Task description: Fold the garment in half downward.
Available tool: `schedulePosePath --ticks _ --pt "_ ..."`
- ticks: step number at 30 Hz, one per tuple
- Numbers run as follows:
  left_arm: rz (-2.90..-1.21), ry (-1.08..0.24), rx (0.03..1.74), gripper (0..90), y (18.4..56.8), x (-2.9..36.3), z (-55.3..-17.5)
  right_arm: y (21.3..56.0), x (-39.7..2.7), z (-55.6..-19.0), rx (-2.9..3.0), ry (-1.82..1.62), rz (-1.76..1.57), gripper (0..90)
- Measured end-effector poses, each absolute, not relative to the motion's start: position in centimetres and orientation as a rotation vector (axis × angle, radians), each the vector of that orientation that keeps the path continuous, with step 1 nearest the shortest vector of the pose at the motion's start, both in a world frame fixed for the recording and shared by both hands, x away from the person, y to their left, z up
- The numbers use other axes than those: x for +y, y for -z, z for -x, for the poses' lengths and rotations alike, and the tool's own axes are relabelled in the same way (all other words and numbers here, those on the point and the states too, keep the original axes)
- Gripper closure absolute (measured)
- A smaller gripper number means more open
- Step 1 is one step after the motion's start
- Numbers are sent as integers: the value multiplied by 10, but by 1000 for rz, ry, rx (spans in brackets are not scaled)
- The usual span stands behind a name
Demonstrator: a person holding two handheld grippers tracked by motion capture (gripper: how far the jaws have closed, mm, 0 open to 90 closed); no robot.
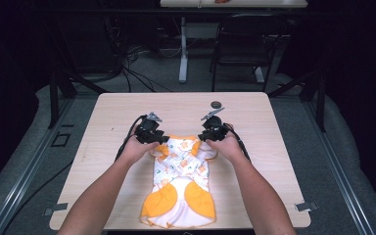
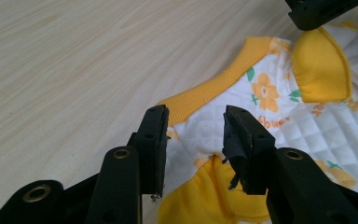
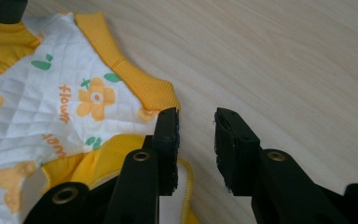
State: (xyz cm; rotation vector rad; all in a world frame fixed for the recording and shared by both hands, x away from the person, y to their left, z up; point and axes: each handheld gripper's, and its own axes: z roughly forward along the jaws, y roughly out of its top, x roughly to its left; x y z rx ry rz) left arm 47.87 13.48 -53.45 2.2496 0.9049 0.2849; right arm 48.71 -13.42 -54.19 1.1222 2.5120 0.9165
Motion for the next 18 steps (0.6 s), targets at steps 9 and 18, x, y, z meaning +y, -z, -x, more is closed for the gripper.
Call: schedulePosePath --ticks 9,18 --pt "-2255 -291 910 589 544 135 -481 543 -133 -490 2440 -940 -1131 671" --pt "-2252 -286 920 586 550 138 -482 555 -130 -489 2566 -901 -1097 626"
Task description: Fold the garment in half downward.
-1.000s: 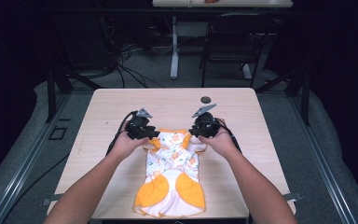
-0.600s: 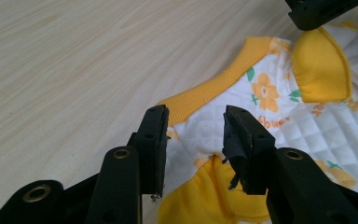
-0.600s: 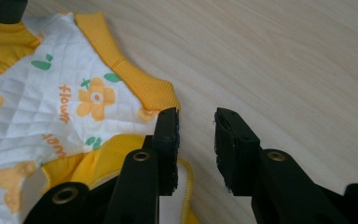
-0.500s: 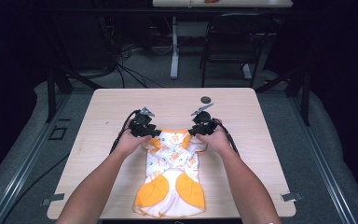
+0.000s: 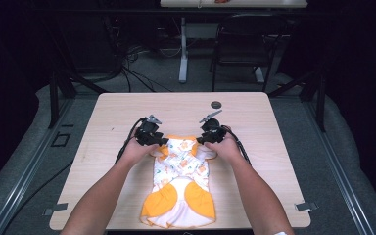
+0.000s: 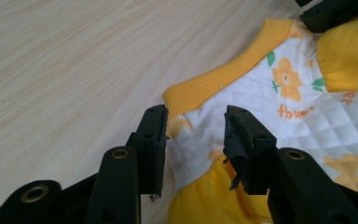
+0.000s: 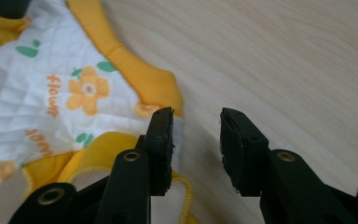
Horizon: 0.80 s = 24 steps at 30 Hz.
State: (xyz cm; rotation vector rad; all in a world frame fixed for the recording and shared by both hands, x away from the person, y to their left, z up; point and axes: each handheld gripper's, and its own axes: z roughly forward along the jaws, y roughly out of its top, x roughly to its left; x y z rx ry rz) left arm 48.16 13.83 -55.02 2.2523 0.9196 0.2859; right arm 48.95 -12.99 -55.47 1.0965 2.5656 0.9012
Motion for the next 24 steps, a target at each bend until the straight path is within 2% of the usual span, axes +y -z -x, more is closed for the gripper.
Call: schedulePosePath --ticks 15,21,24 --pt "-2290 -284 938 571 558 137 -483 563 -120 -487 2624 -868 -1099 561" --pt "-2311 -285 958 540 563 138 -485 564 -116 -486 2624 -842 -1086 600" --pt "-2322 -288 957 544 564 137 -485 563 -114 -485 2635 -832 -1080 672"
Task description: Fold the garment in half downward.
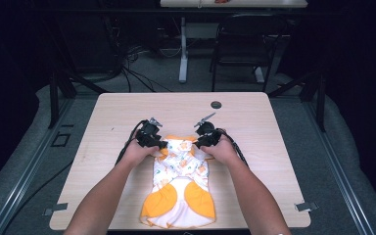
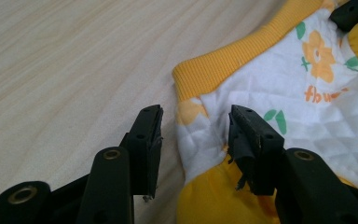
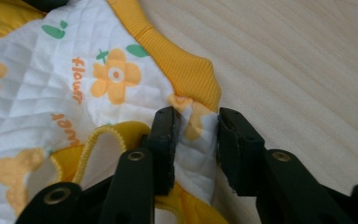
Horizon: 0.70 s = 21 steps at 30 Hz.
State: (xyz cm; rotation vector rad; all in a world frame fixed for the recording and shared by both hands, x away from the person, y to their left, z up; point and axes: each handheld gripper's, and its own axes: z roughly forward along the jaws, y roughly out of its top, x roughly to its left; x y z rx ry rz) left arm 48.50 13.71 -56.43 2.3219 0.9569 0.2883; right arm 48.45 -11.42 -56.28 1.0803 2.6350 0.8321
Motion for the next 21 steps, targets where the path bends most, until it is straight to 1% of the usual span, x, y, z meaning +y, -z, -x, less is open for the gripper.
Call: schedulePosePath --ticks 4,6,7,11,16,19,21 --pt "-2317 -274 960 574 565 137 -485 562 -112 -483 2632 -823 -1074 709" --pt "-2316 -262 966 593 565 137 -485 562 -112 -482 2645 -814 -1059 743" --pt "-2315 -259 967 612 565 137 -485 562 -111 -482 2642 -817 -1056 769" --pt "-2310 -243 979 697 566 137 -486 561 -110 -480 2646 -801 -1048 817" --pt "-2305 -210 991 803 565 138 -486 560 -109 -478 2627 -791 -1029 835" --pt "-2311 -244 981 853 563 136 -484 559 -109 -477 2617 -805 -1025 840" --pt "-2315 -260 971 870 562 136 -483 557 -110 -476 2614 -814 -1019 842"
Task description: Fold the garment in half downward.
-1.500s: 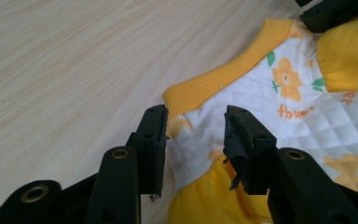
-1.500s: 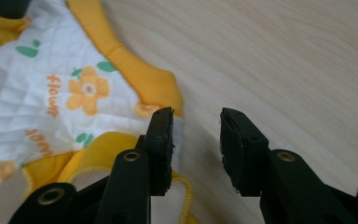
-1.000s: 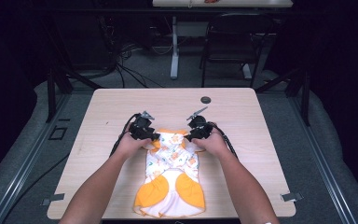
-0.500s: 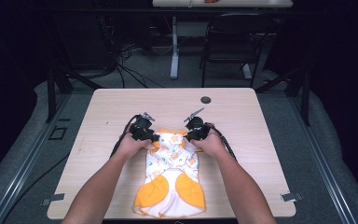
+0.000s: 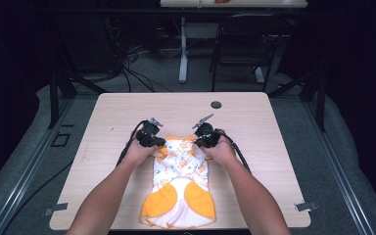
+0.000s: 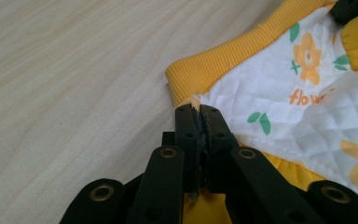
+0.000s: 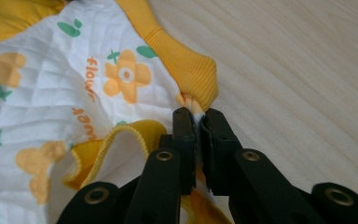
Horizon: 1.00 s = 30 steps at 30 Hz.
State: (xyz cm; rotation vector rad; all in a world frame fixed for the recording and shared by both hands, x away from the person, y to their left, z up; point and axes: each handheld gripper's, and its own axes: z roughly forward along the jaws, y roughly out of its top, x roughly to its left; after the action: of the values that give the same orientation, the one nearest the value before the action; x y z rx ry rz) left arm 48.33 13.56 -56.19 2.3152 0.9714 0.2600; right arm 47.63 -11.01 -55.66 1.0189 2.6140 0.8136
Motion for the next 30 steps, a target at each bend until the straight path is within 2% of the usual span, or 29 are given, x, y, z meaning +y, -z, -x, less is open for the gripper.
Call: schedulePosePath --ticks 30 --pt "-2197 -391 880 886 500 145 -471 503 -131 -467 2508 -1037 -1032 848"
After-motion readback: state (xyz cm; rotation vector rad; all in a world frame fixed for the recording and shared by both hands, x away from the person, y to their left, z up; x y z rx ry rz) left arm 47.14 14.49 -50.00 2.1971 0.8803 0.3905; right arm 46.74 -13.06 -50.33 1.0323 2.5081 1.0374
